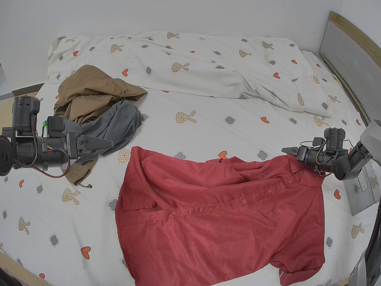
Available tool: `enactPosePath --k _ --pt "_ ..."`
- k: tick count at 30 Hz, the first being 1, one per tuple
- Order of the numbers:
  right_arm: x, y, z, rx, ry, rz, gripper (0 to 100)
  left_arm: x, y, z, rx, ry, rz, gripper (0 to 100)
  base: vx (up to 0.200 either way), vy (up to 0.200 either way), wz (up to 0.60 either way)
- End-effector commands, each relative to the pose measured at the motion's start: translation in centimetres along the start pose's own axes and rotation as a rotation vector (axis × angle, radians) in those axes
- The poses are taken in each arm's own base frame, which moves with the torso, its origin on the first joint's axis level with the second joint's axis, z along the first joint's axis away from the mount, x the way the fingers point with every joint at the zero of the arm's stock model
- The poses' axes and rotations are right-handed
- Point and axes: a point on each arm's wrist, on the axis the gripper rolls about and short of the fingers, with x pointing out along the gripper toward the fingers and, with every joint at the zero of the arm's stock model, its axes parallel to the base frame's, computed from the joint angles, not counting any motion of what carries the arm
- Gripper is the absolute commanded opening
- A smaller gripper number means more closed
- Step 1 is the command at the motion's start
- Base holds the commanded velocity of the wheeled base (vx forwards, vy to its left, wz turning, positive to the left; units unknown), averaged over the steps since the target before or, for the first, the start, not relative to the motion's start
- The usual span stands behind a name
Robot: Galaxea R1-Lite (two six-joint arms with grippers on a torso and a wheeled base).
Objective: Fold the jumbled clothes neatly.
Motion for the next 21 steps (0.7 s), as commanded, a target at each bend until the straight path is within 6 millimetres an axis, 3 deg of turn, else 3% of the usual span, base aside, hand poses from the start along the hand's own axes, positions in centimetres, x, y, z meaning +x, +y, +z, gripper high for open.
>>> enactPosePath --k 1,5,9,10,18,21 --pt "1.1 -0.2 -0.9 0.004 0.029 0.004 100 -0.4 -0.4 0.0 0.011 -0.01 -0.005 100 0.0 0.0 0.0" --pt "1.6 0.8 -1.3 0.003 0.065 0.02 100 -0.3 -0.4 -0.1 0.009 -0.004 -0.006 100 0.0 0.0 0.0" --pt "2.5 1.1 -0.5 0.028 0.106 0.016 100 -0.2 -0.3 -0.2 0.006 0.0 -0.005 100 0.0 0.0 0.0" --pt "2.6 1.0 -0.2 0.037 0.102 0.015 0 -0.2 -0.3 -0.3 0.005 0.001 -0.006 100 0.0 0.0 0.0" --pt "1.4 0.6 1.4 0.115 0.056 0.002 0 0.2 -0.3 -0.4 0.004 0.012 -0.011 100 0.0 0.0 0.0" --pt "-1.1 1.6 3.6 0.106 -0.01 0.013 0 0.2 -0.3 -0.5 0.004 0.017 -0.012 100 0.0 0.0 0.0"
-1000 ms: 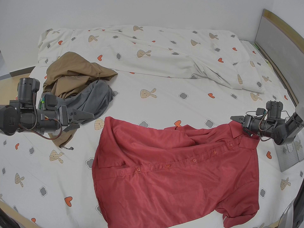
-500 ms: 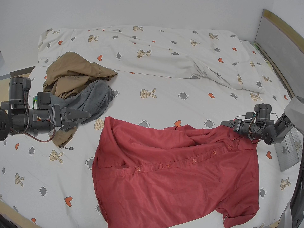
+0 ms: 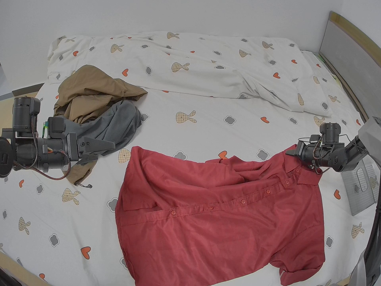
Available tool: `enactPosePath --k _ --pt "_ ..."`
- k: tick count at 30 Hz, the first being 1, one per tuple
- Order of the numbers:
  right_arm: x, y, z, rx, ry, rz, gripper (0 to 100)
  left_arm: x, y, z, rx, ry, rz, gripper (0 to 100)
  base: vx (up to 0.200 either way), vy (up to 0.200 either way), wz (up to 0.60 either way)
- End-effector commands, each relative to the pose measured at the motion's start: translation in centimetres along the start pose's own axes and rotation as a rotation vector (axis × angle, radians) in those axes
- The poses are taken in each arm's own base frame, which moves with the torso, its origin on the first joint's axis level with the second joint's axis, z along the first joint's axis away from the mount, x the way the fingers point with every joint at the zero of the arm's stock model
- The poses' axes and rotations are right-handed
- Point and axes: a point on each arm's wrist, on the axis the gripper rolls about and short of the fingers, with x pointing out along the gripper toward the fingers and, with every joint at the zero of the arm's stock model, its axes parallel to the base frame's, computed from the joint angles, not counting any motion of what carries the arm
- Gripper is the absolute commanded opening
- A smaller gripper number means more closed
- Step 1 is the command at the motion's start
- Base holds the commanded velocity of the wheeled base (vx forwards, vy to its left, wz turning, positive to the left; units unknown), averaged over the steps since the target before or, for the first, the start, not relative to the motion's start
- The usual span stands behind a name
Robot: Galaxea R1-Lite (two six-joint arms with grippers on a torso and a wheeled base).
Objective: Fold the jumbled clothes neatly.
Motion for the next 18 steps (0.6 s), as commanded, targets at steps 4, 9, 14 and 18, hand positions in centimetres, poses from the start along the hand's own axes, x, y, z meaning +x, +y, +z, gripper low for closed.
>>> enactPosePath --k 4,9,14,18 --pt "-8.0 2.8 4.4 -0.006 -0.184 0.021 0 0.3 0.1 -0.2 -0.004 0.011 -0.001 100 0.0 0.0 0.0" --pt "-12.2 2.8 5.8 -0.01 -0.273 0.001 0 0.3 0.1 -0.2 -0.003 0.012 -0.003 100 0.0 0.0 0.0" --pt "-15.6 0.5 6.7 0.013 -0.34 -0.064 0 0.3 0.0 -0.2 -0.002 0.012 -0.004 100 0.0 0.0 0.0" --pt "-15.0 -0.3 6.1 0.034 -0.312 -0.079 0 0.5 -0.1 -0.3 -0.001 0.018 -0.008 100 0.0 0.0 0.0"
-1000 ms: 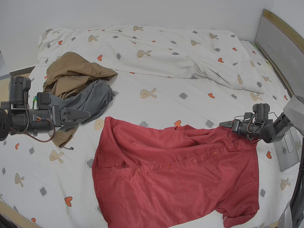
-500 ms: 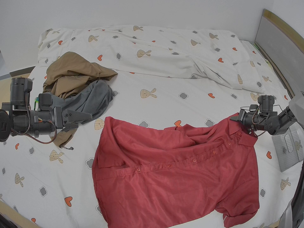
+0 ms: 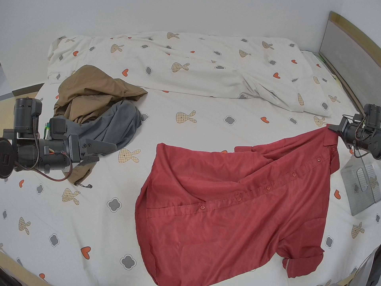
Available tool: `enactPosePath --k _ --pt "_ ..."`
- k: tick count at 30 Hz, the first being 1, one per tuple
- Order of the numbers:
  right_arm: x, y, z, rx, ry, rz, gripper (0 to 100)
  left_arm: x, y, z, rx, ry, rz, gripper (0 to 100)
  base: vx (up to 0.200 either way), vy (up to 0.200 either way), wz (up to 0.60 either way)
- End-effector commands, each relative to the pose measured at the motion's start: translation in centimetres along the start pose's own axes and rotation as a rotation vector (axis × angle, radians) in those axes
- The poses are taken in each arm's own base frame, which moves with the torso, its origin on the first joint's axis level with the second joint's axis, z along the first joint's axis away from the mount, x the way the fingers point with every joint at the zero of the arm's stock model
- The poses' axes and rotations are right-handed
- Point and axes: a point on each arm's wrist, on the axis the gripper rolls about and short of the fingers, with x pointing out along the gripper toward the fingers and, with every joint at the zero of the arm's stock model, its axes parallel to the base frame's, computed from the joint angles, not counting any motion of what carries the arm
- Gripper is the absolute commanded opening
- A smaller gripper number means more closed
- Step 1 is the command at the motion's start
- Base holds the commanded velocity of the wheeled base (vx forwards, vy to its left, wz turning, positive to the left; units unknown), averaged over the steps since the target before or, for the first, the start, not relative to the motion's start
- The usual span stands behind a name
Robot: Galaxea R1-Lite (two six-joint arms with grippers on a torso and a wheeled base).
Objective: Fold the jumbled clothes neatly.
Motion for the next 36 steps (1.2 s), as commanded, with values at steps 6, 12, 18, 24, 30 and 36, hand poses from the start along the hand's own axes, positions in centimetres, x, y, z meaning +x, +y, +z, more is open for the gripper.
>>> enactPosePath --k 6,12,18,24,30,36 --pt "0.6 -1.5 -1.2 0.019 0.058 -0.042 0 0.3 0.0 -0.2 -0.003 0.011 -0.003 100 0.0 0.0 0.0" --pt "0.7 -2.3 -1.7 -0.012 0.075 -0.058 100 0.8 0.4 -0.4 -0.015 0.029 0.0 100 0.0 0.0 0.0" --pt "-1.4 -3.0 -2.7 -0.058 0.094 -0.095 100 2.3 1.8 -2.8 0.052 0.114 0.082 100 0.0 0.0 0.0" --pt "-6.1 -1.6 -1.8 -0.116 0.015 -0.109 100 3.2 0.7 -7.7 0.044 0.274 0.07 100 0.0 0.0 0.0" --pt "-9.9 0.7 -4.5 -0.117 0.063 -0.004 100 4.4 -0.5 -12.2 -0.009 0.441 0.09 100 0.0 0.0 0.0" --pt "-11.3 2.1 -7.3 -0.112 0.144 0.093 100 5.3 -0.7 -14.6 -0.18 0.532 0.13 100 0.0 0.0 0.0"
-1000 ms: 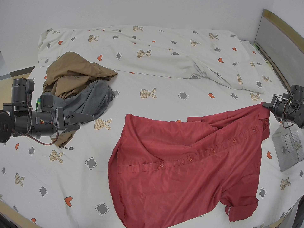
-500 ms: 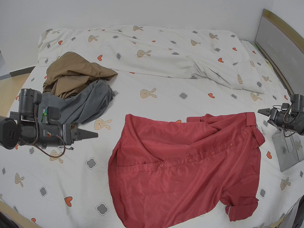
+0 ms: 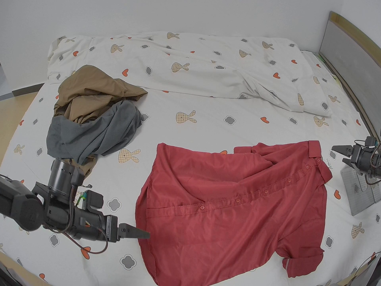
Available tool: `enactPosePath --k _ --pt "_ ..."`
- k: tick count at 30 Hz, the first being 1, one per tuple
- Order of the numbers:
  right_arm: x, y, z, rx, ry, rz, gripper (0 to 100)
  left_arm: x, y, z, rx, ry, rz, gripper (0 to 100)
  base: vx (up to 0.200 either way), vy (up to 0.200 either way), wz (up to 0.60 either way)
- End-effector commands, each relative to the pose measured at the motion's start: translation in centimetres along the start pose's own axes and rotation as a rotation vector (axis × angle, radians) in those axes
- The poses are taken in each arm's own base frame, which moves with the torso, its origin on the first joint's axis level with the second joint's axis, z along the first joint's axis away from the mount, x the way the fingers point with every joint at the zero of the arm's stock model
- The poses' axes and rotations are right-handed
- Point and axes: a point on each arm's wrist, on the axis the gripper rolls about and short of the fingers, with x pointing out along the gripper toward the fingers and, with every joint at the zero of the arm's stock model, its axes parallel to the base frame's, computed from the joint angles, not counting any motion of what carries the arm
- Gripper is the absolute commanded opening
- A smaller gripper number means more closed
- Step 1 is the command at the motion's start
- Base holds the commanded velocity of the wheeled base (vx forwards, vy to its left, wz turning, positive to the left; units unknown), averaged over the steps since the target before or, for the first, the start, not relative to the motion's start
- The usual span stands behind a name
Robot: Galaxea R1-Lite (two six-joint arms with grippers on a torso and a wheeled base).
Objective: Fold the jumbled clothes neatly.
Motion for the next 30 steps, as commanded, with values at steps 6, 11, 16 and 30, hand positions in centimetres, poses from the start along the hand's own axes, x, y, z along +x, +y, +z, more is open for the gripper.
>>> enactPosePath --k 6,11,16,30 --pt "-2.2 3.3 -2.4 -0.05 0.03 0.109 100 4.0 2.1 -3.9 -0.061 0.052 0.105 100 0.0 0.0 0.0" --pt "-2.0 3.5 -2.5 -0.051 0.039 0.118 100 7.3 3.2 -5.6 -0.036 0.021 0.237 100 0.0 0.0 0.0" --pt "-2.0 3.5 -2.5 -0.052 0.039 0.119 100 9.2 2.9 -6.5 -0.041 -0.009 0.231 100 0.0 0.0 0.0" --pt "-1.7 3.8 -2.7 -0.056 0.053 0.131 100 11.0 2.5 -6.2 -0.047 -0.038 0.271 100 0.0 0.0 0.0"
